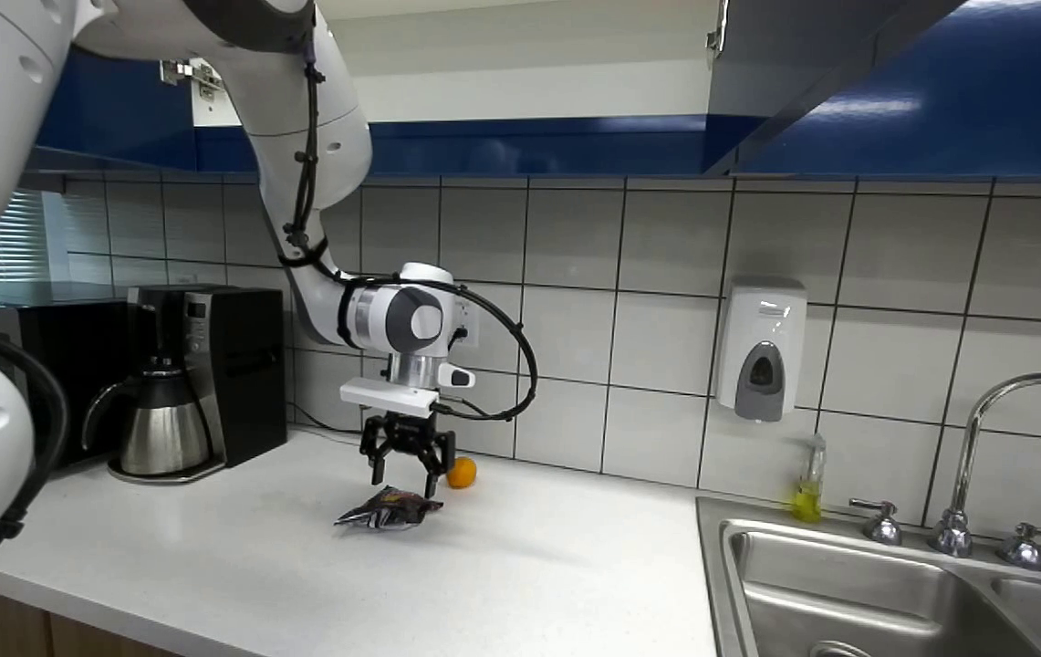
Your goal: Put the black packet in the upper cabinet.
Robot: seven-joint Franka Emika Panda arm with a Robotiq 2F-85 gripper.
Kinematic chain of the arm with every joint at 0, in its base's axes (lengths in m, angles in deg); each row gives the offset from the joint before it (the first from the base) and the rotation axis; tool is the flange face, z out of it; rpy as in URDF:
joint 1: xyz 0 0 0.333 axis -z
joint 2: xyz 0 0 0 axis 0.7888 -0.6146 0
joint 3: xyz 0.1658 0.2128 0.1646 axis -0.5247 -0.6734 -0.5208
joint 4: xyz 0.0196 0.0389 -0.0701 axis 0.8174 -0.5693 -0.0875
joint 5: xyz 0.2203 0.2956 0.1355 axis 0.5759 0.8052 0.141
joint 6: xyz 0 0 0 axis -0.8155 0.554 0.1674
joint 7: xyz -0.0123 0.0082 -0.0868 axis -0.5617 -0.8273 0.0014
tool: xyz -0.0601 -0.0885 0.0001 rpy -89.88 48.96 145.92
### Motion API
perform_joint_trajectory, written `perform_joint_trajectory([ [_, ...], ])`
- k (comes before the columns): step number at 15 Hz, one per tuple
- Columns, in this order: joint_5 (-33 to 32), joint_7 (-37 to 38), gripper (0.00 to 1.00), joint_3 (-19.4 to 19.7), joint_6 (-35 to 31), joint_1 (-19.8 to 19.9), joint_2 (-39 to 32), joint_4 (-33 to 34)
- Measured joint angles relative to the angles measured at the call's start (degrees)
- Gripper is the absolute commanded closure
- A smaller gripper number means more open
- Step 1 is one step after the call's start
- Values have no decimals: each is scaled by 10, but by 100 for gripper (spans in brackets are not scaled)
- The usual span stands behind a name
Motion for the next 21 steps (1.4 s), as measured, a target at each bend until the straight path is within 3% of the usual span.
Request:
perform_joint_trajectory([
  [19,-2,-1,0,-15,0,-5,-117,121],
  [20,-2,-1,20,-16,0,-5,-121,125],
  [21,-2,-1,26,-17,0,-5,-125,129],
])
